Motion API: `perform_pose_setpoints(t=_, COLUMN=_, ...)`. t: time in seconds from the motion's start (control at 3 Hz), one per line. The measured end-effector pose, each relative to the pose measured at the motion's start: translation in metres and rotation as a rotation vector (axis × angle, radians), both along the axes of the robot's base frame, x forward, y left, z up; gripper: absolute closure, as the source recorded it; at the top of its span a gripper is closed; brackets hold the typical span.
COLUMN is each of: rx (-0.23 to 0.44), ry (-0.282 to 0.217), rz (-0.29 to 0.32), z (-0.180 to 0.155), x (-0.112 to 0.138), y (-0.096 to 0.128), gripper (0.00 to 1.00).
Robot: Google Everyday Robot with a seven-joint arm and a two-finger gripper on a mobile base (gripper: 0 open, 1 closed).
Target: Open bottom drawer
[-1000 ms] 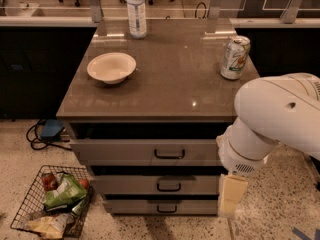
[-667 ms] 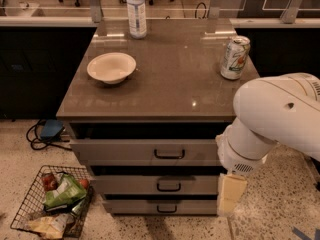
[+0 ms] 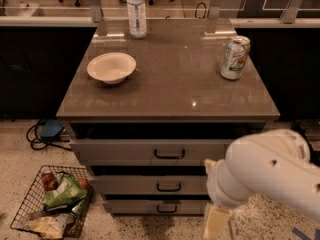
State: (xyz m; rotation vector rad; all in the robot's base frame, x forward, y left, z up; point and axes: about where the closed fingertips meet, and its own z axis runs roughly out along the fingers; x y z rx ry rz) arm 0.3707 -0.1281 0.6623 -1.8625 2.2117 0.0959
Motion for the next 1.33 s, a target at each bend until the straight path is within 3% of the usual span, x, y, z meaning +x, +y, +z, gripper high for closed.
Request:
perform_pose_setpoints(t=0.33, rx=0.034, ry=-0.027, rz=0.027, z=-0.039, x=-0.013, y=0.016, gripper=0.00)
perform_pose_setpoints(t=0.67, rx=0.048, ry=-0.016, rz=0.061, z=-0.078, x=-0.021, y=0.034, gripper=0.00)
perform_pose_setpoints(t=1.0, rx=-0.001, ry=0.016, rz=0.082, z=-0.125, x=-0.029, y=0.062, gripper=0.00)
perform_pose_setpoints(t=1.33, rx=-0.001, ry=0.015, rz=0.082, z=-0.125, x=-0.029, y=0.062, gripper=0.00)
